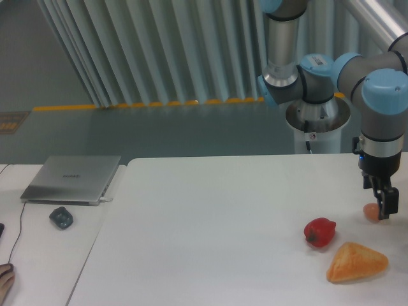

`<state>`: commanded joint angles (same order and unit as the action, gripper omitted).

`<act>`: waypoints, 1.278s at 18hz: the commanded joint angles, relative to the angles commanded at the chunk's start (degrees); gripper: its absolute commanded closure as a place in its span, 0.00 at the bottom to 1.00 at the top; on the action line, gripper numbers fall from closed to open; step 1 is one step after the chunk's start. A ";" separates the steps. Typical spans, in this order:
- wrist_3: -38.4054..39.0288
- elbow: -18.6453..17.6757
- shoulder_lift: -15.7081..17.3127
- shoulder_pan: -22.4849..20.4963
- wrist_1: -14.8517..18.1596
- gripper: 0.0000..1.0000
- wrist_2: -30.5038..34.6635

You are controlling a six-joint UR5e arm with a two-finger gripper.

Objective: Place the yellow pepper on the table
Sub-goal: 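Move the open gripper away from the brown egg, out of the workspace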

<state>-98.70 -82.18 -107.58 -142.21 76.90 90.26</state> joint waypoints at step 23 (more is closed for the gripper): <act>-0.26 -3.43 0.97 -4.57 -1.67 0.00 3.68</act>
<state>-98.96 -85.61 -106.61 -146.77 75.23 93.94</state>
